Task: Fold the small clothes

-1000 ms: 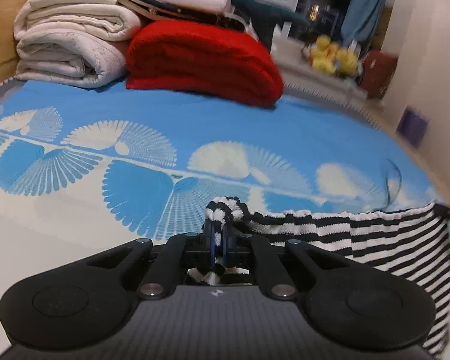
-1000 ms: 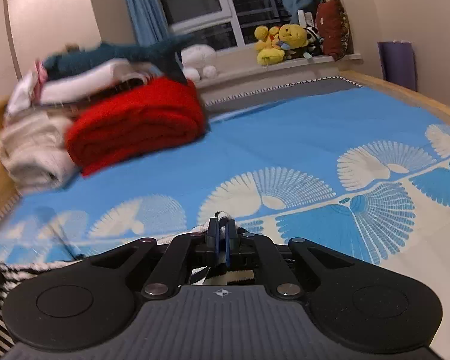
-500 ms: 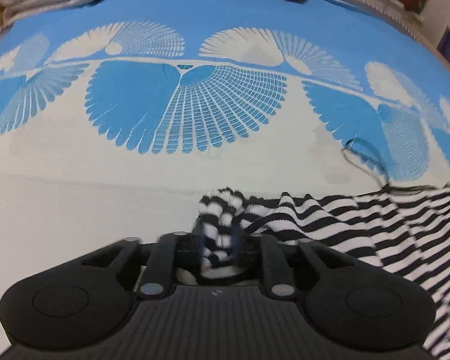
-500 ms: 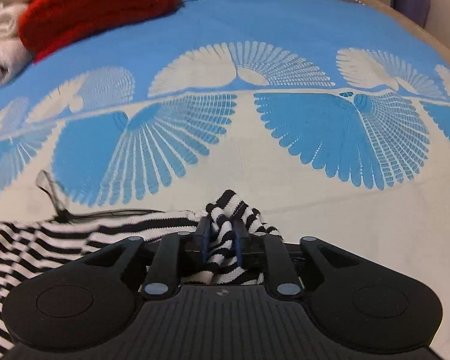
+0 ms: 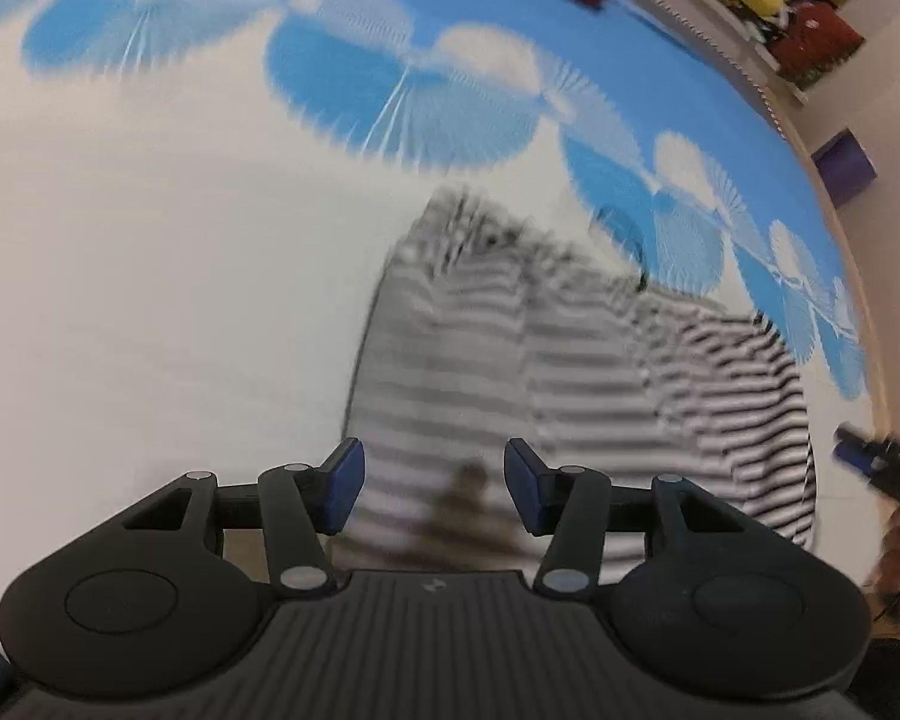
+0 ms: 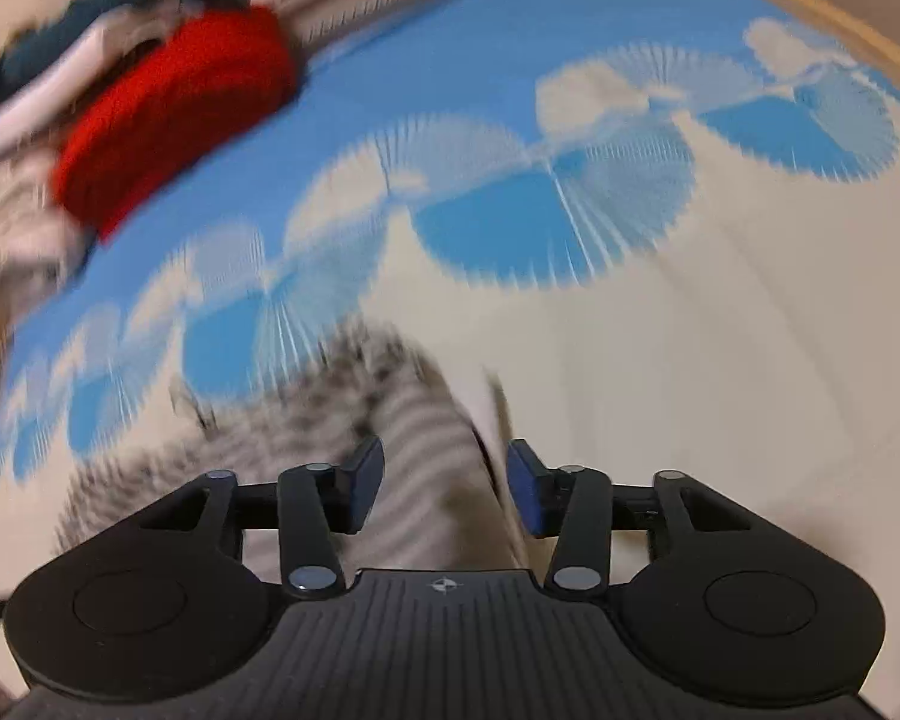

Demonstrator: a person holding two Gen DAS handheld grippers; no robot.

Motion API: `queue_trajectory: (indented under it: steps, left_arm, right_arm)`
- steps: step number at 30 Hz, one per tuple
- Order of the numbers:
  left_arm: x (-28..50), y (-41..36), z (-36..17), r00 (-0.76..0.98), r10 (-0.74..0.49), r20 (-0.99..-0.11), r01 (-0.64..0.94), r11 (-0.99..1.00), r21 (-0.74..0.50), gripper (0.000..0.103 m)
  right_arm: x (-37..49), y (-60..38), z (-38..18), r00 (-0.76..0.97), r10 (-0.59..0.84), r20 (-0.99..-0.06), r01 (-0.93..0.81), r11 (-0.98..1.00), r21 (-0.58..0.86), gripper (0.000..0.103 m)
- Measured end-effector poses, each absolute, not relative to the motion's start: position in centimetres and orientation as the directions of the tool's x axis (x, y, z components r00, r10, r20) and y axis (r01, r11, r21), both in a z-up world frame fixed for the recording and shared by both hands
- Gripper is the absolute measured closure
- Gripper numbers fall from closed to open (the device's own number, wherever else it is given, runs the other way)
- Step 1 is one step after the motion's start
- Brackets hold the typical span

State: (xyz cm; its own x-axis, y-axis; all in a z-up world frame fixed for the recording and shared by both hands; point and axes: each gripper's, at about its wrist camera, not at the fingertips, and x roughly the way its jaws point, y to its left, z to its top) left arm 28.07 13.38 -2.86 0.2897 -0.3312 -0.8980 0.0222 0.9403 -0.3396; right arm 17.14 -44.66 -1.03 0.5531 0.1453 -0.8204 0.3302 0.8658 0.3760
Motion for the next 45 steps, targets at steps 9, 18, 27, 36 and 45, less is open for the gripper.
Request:
queue_trajectory:
  steps: [9, 18, 27, 36, 45]
  left_arm:
    - [26.7, 13.7, -7.6, 0.130, -0.298, -0.946, 0.034, 0.955, -0.296, 0.091]
    - [24.9, 18.9, -4.5, 0.334, -0.307, -0.891, -0.080, 0.933, -0.351, 0.103]
    - [25.1, 16.0, -5.4, 0.243, -0.196, -0.950, -0.036, 0.977, -0.211, 0.071]
    - [26.1, 12.5, -2.2, 0.414, -0.339, -0.845, 0.041, 0.934, -0.355, 0.063]
    - [28.9, 2.1, -3.1, 0.413, -0.343, -0.844, 0.145, 0.939, -0.310, 0.063]
  right_arm:
    - [14.1, -43.2, -5.6, 0.373, 0.196, -0.907, 0.292, 0.903, 0.315, 0.054]
    - [10.2, -48.6, -2.9, 0.548, 0.237, -0.802, 0.433, 0.740, 0.514, 0.094]
    - [11.3, -45.6, -4.5, 0.374, 0.107, -0.921, 0.417, 0.868, 0.270, 0.080]
    - [14.3, -44.4, -0.8, 0.645, 0.009, -0.764, 0.332, 0.897, 0.291, 0.071]
    - [21.0, -38.3, -2.7, 0.581, -0.018, -0.813, 0.267, 0.948, 0.170, 0.064]
